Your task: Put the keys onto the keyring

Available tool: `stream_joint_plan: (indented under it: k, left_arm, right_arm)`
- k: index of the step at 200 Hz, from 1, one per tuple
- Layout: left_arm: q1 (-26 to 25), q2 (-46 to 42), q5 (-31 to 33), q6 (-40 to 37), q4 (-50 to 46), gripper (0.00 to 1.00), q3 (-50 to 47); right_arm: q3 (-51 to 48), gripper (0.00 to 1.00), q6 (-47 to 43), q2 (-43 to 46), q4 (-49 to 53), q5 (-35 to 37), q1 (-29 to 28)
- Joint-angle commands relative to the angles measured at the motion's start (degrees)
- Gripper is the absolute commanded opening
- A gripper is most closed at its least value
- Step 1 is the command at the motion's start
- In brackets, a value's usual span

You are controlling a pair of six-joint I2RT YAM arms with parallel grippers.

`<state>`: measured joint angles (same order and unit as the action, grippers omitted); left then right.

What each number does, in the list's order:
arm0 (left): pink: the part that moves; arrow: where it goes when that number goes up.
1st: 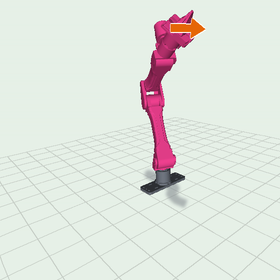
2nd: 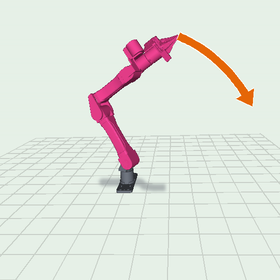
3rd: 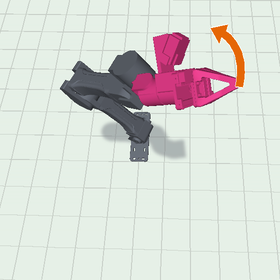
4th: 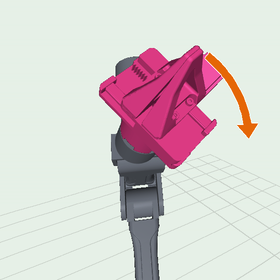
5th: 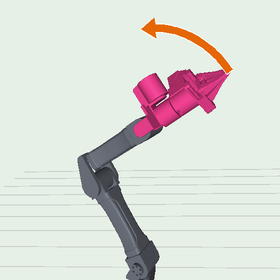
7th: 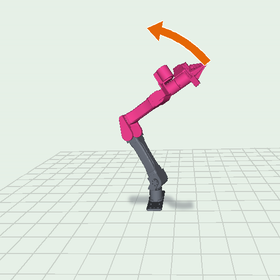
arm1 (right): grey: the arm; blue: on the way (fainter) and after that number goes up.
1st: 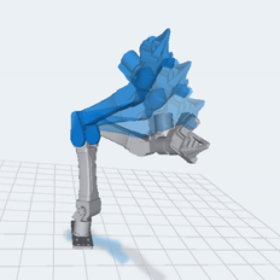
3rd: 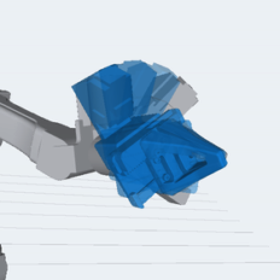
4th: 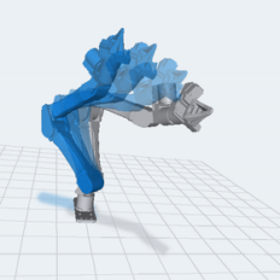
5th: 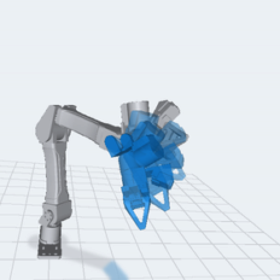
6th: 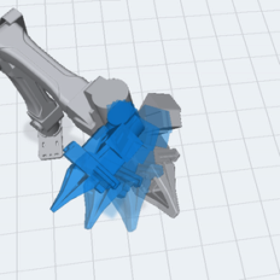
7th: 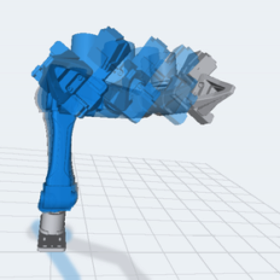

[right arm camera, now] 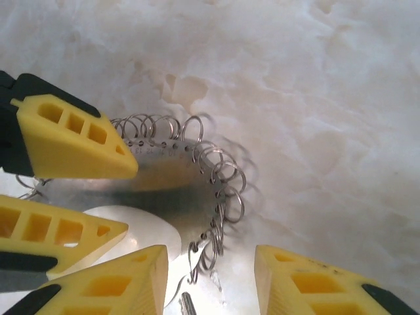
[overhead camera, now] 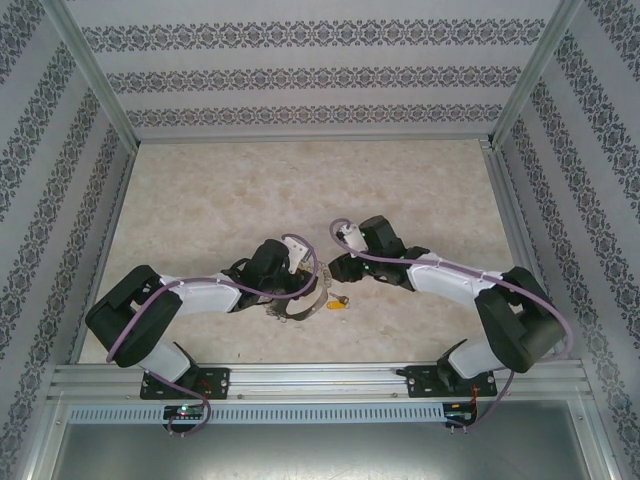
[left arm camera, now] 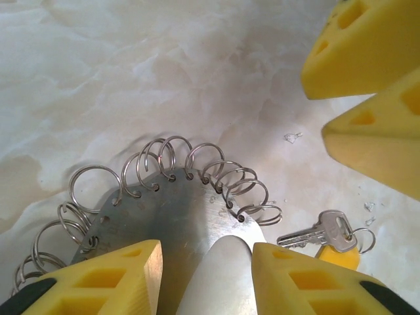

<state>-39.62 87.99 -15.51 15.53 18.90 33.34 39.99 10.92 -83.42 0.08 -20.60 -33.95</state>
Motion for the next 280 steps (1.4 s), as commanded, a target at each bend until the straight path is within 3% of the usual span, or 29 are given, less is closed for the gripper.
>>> stream_joint_plan:
  k: [1,142,239,280]
  left_arm:
    - [0.9,-0.1,-1.7,0.2,1.5,0.43,1.6]
    - [2.9,5.3,-10.3,2.4,4.3,0.45,5.1]
    - [3.4,7.0,-14.6,2.1,4.2,0.45,5.2]
    - [3.4,8.3,-14.9,1.4,3.7,0.43,5.5]
  right_arm:
    - [-2.8,0.4,3.7,0.7,-0.7,-4.1,0.0]
    - [-3.6,0.32,6.4,-7.9,-7.4,-7.1,-2.0]
    - [-3.1,0.14,4.9,-8.8,-6.4,-4.3,-0.6]
    - [-2.5,0.13,4.1,-9.5,-6.2,-4.1,0.3]
